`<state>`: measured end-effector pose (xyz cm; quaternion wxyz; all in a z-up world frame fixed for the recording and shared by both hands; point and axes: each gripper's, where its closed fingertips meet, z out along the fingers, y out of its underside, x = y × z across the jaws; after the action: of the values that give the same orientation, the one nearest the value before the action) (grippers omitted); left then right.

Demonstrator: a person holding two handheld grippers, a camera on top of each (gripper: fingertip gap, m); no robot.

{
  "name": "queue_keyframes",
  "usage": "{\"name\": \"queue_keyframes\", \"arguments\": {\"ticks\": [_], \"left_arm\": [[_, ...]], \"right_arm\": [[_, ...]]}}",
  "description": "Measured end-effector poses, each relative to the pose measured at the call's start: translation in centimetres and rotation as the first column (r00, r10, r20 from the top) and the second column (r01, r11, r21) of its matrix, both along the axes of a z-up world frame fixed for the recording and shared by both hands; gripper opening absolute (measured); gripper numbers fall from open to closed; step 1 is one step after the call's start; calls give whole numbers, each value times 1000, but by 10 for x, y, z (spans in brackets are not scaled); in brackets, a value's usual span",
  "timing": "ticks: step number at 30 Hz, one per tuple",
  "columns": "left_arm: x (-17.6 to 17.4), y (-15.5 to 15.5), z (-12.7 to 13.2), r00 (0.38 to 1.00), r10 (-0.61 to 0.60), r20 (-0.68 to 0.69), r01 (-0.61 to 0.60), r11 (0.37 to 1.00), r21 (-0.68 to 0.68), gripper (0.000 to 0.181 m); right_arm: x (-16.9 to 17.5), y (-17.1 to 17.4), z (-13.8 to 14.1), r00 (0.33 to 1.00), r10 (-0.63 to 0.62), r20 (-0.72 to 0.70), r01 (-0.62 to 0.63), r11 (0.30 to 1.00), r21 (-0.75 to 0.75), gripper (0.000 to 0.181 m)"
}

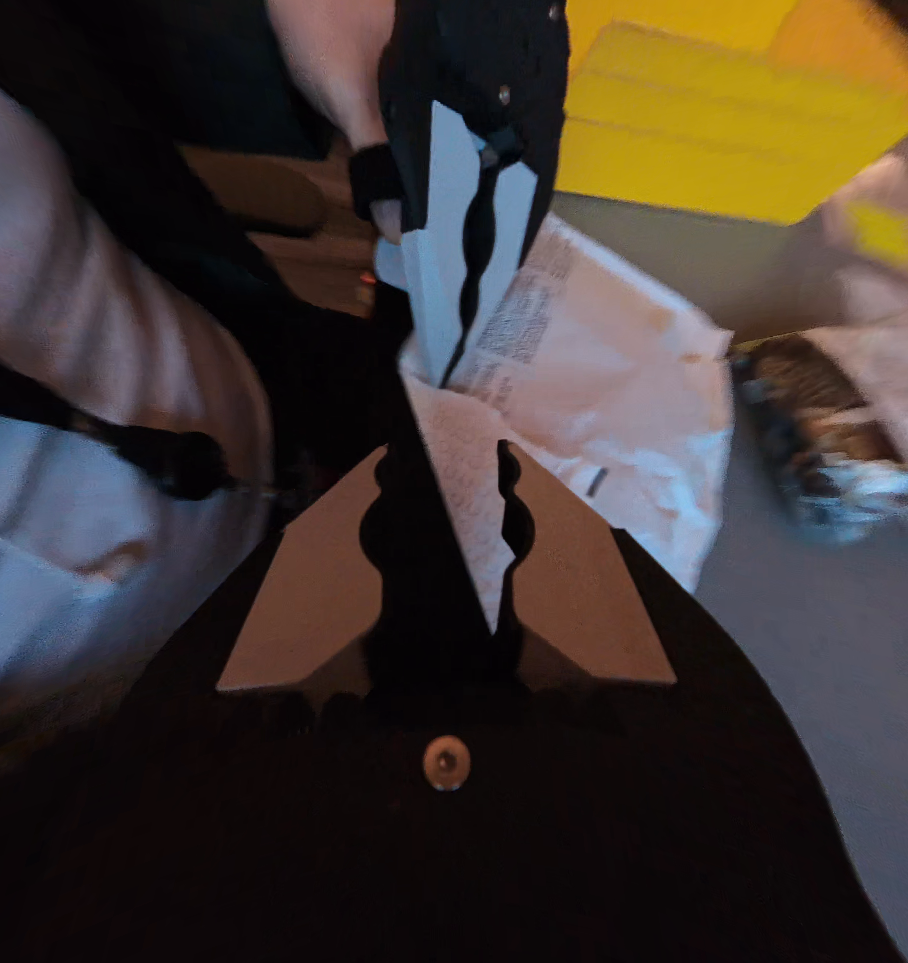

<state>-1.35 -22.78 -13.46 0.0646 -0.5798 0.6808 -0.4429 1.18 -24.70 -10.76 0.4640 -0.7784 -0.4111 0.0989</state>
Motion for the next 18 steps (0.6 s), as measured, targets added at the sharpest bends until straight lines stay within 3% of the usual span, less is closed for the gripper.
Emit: {"name": "queue_keyframes", "arguments": {"ticks": [3,6,12,18], "left_arm": [[10,-4,0,1000,-9,-16,9,1000,-22,0],[18,-3,2,1000,-16,-25,17,1000,17,0],[31,2,3,999,-27,-39,28,999,34,0],[31,13,-1,997,3,-78,-3,1000,0,0]], "right_arm": [[8,7,-1,975,-62,212,22,982,189,38],[16,3,-21,929,-43,367,-26,983,180,38],[26,17,-22,843,-135,521,-44,948,316,25],[23,23,-30,784,-131,607,-127,922,364,4]]}}
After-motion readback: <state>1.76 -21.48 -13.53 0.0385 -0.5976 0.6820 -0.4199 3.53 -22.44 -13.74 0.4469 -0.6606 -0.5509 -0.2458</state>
